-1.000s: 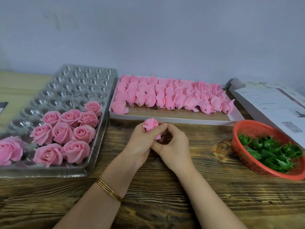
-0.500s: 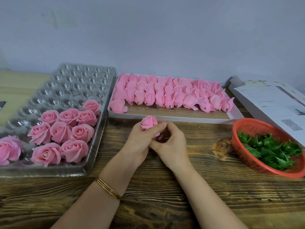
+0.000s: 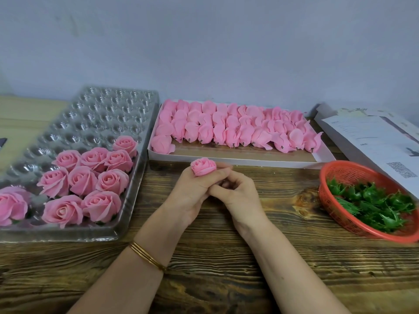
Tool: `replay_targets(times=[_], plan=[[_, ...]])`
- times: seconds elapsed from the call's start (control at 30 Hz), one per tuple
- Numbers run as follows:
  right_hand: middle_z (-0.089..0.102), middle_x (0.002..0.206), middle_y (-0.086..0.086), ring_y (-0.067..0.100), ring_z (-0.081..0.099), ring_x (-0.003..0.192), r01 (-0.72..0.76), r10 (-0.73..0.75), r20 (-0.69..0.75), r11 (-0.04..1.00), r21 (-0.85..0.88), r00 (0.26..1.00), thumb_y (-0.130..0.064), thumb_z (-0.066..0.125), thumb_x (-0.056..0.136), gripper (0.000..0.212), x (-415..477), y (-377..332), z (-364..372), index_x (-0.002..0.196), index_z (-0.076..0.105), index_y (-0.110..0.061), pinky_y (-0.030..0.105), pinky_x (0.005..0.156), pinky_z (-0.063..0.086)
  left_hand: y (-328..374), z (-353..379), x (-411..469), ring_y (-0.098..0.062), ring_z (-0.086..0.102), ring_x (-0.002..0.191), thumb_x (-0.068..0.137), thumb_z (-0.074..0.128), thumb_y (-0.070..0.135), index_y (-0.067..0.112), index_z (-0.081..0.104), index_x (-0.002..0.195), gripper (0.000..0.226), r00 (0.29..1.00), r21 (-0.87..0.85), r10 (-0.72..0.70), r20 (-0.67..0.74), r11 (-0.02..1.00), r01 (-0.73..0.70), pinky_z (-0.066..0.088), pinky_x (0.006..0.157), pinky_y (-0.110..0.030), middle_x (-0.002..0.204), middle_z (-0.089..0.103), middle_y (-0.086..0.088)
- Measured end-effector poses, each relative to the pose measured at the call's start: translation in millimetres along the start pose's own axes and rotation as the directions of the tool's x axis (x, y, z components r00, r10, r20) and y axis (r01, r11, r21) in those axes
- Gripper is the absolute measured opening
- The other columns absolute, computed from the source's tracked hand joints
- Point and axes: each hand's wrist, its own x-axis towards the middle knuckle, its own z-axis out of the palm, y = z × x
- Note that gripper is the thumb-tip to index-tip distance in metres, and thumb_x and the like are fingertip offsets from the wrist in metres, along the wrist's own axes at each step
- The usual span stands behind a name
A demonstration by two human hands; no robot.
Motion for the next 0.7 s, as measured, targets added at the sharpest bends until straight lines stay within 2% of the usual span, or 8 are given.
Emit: replay_targets(times=[0.07,0.13,0.2,0.27,0.37,0.5,0.63,0.7], plan=[[0.062,0.075,0.009,0.016,0.056,0.075,-0.07,0.066,0.048,0.995,0.076,0.997,0.014,0.071,0.073,0.03,0.7,0.7,-2.8,0.091,0.076,-0.009,0.037,0.078,0.051,1.0,0.4,-0.6,-0.022,0.07,0.09,0.085,0.071,0.003,0.015,0.078,0.079,0.015,1.0,0.022,0.006,-0.009,1.0,-0.006,0.06,0.082,-0.032,0.111,0.071,-0.022],[0.063,0.082,0.015,0.025,0.059,0.083,-0.131,0.12,0.083,0.981,0.142,0.989,0.016,0.07,0.068,0.032,2.2,0.6,-4.7,0.096,0.073,0.0,0.044,0.087,0.053,2.6,0.5,-1.8,-0.025,0.069,0.089,0.085,0.073,0.005,0.015,0.077,0.076,0.014,0.999,0.053,0.023,-0.044,0.998,-0.021,0.057,0.089,-0.043,0.107,0.072,-0.023],[0.063,0.08,0.013,0.024,0.059,0.079,-0.196,0.178,0.094,0.948,0.252,0.98,0.011,0.061,0.057,0.041,4.1,-1.4,-6.4,0.095,0.07,0.0,0.035,0.074,0.053,3.4,0.0,-3.0,-0.027,0.069,0.085,0.085,0.074,0.007,0.012,0.076,0.081,0.007,0.993,0.125,0.071,-0.097,0.99,-0.059,0.054,0.09,-0.052,0.096,0.074,-0.02],[0.066,0.08,0.008,0.016,0.061,0.073,-0.225,0.215,0.067,0.921,0.319,0.974,-0.001,0.056,0.055,0.046,5.7,-5.4,-8.8,0.099,0.068,-0.003,0.024,0.062,0.048,3.0,0.4,-4.5,-0.022,0.07,0.079,0.085,0.075,0.008,0.007,0.075,0.089,0.004,0.982,0.24,0.143,-0.125,0.965,-0.11,0.057,0.08,-0.049,0.088,0.075,-0.015],[0.071,0.085,0.004,0.008,0.065,0.068,-0.202,0.214,0.001,0.919,0.339,0.977,-0.017,0.068,0.063,0.049,6.3,-8.7,-10.9,0.11,0.065,-0.006,0.021,0.059,0.051,0.7,2.6,-5.4,-0.018,0.069,0.071,0.081,0.077,0.004,0.0,0.072,0.087,0.009,0.963,0.384,0.251,-0.096,0.902,-0.197,0.059,0.068,-0.034,0.081,0.074,-0.014],[0.073,0.097,0.009,0.013,0.07,0.081,-0.187,0.209,-0.044,0.938,0.291,0.977,-0.029,0.078,0.063,0.048,5.0,-8.3,-8.9,0.106,0.067,-0.012,0.024,0.063,0.053,-1.6,5.3,-5.2,-0.038,0.069,0.088,0.083,0.076,0.008,0.0,0.072,0.093,0.014,0.968,0.507,0.248,-0.031,0.839,-0.198,0.056,0.08,-0.057,0.087,0.073,-0.019],[0.073,0.105,0.014,0.022,0.069,0.09,-0.213,0.234,-0.08,0.953,0.214,0.969,-0.032,0.081,0.061,0.051,4.0,-8.2,-7.1,0.108,0.069,-0.013,0.039,0.075,0.051,-2.7,5.3,-4.7,-0.027,0.07,0.082,0.081,0.077,0.009,0.011,0.073,0.087,0.008,0.963,0.585,0.267,-0.025,0.785,-0.202,0.056,0.078,-0.054,0.081,0.074,-0.007],[0.073,0.105,0.015,0.026,0.069,0.093,-0.22,0.239,-0.083,0.956,0.193,0.967,-0.031,0.081,0.062,0.051,3.2,-8.4,-6.3,0.108,0.07,-0.012,0.042,0.078,0.051,-3.8,4.9,-4.1,-0.028,0.07,0.081,0.078,0.077,0.007,0.011,0.072,0.083,0.008,0.958,0.604,0.284,-0.034,0.769,-0.206,0.056,0.078,-0.053,0.08,0.074,-0.007]])
